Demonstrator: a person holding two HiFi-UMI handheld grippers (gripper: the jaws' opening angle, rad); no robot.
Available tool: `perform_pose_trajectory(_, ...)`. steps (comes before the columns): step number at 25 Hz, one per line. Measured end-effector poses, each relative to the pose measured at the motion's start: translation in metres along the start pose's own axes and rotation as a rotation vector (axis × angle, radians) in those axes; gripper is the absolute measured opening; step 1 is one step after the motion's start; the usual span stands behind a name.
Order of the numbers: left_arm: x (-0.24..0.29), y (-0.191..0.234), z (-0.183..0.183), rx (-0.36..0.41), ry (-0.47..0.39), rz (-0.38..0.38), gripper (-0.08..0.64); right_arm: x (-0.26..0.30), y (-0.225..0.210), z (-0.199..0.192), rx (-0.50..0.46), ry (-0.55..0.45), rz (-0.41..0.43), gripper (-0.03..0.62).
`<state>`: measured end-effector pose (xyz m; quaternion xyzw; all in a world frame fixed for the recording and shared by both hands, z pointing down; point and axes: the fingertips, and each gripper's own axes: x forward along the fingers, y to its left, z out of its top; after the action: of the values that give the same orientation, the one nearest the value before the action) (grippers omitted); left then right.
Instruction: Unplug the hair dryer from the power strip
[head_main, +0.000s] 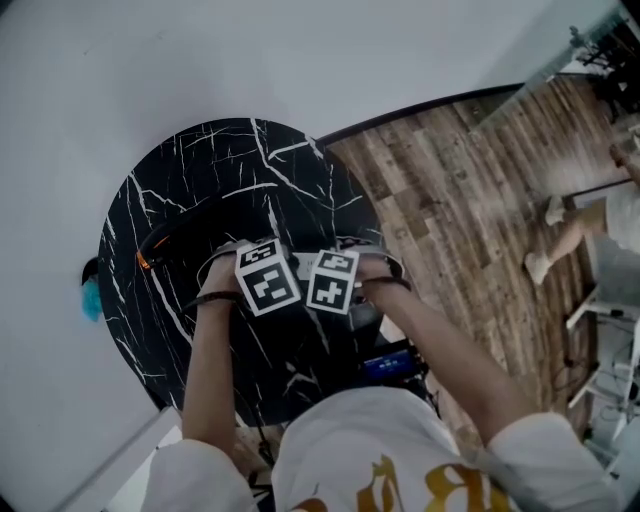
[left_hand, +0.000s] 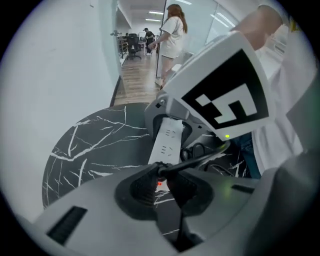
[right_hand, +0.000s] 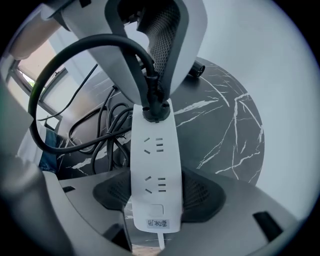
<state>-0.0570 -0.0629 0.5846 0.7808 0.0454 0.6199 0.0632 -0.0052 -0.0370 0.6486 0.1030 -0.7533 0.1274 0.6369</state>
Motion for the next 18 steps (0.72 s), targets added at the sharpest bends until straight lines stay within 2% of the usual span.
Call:
perform_pose_trajectory(2,-0.003,0.01,-0.001,-0.03,-0.029,-0.037,0.051,-0.001,-0.001,0.0,-0.013,0.004,-0.003,0.272)
perform_pose_trajectory(4,-0.007,0.013,0.007,-0.061,-0.097,-0.105,0.052,-0.001,-0.001,-0.001,-0.008,0.007,-0.003,0.27)
perform_pose_trajectory(5,-0.008,0.011,0.012,-0.061,-0.119,-0.116,0.052,0.0,0.0,-0.001,-0.001,0.007,-0.001,0.27)
perform_pose_trajectory(10,-0.003,0.0,0.001,-0.038,-0.03,0.003,0.052,0.0,-0.001,-0.001,0.001,0.002,-0.002,0.27)
perform_pose_trajectory(11,-0.004,0.005,0.0,-0.045,-0.04,-0.003,0.052,0.0,-0.001,0.0,-0.001,-0.001,-0.003,0.27)
perform_pose_trajectory(14,-0.008,0.013,0.009,-0.086,-0.128,-0.115,0.052,0.0,0.0,-0.002,0.005,-0.005,-0.001,0.27)
perform_pose_trajectory(15,-0.009,0.012,0.011,-0.086,-0.137,-0.129,0.052,0.0,0.0,-0.002,0.011,-0.009,0.0,0.27)
perform_pose_trajectory(18,-0.009,0.004,0.013,-0.034,-0.085,-0.054,0.052,-0.001,-0.001,-0.002,0.019,-0.017,-0.007,0.27)
